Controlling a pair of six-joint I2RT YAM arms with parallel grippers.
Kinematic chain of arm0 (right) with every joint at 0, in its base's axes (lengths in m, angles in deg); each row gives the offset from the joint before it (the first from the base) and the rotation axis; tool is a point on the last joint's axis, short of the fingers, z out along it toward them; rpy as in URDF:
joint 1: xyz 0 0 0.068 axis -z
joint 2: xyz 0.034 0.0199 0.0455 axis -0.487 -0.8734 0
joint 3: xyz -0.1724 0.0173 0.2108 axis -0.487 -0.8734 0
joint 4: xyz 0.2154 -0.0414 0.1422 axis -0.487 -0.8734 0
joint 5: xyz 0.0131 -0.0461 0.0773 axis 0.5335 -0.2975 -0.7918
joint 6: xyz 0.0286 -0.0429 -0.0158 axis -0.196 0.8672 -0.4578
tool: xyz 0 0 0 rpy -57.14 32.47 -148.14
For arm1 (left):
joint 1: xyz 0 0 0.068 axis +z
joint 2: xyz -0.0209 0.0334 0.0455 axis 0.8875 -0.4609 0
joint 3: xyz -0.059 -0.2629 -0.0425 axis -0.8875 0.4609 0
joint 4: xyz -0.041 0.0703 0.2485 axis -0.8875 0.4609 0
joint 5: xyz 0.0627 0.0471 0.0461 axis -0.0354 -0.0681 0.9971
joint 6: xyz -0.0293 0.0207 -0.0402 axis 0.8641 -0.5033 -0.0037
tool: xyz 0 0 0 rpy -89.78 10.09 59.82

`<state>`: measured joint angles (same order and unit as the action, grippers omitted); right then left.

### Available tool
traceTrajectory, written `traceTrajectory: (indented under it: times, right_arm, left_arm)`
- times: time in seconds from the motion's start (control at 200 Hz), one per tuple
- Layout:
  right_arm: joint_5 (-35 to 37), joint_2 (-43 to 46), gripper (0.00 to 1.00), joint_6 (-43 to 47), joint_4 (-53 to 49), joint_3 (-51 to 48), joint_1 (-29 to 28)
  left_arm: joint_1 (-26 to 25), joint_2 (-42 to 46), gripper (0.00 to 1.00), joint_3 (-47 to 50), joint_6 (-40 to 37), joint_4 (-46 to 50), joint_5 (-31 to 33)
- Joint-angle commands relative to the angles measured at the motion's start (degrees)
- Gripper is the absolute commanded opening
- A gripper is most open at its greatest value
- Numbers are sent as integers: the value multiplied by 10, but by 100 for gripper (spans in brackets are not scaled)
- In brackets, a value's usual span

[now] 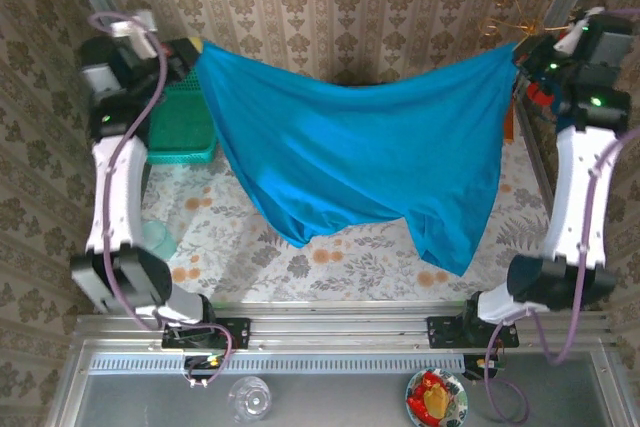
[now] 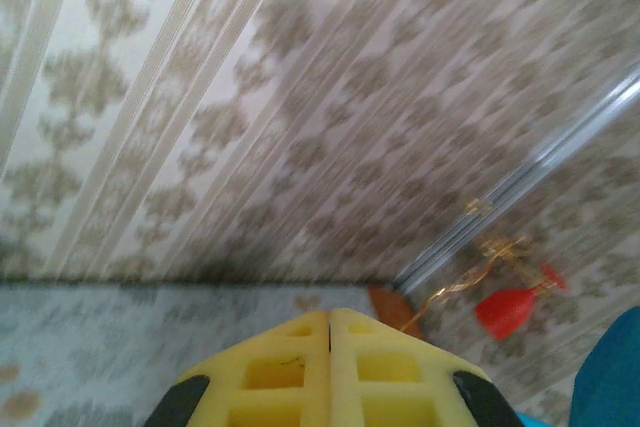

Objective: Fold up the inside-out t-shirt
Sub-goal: Flatten out the T-shirt at the center of the table.

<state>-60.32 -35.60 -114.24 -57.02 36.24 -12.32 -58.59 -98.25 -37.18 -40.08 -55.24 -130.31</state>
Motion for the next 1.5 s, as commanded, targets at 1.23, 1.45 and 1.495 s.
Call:
traceTrajectory:
  times: [1.23,1.45,1.495]
  right_arm:
    - [108,120,42,57,-27,-488,-299]
    - [123,153,42,42,-29,-541,-317]
    - [124,161,42,39,-29,-551,-318]
  left_arm:
    - [-372,-28,45,389,108,176,383]
    - [-368,-57,42,384,111,172,398]
    - [-366,-61,43,385,113,164,395]
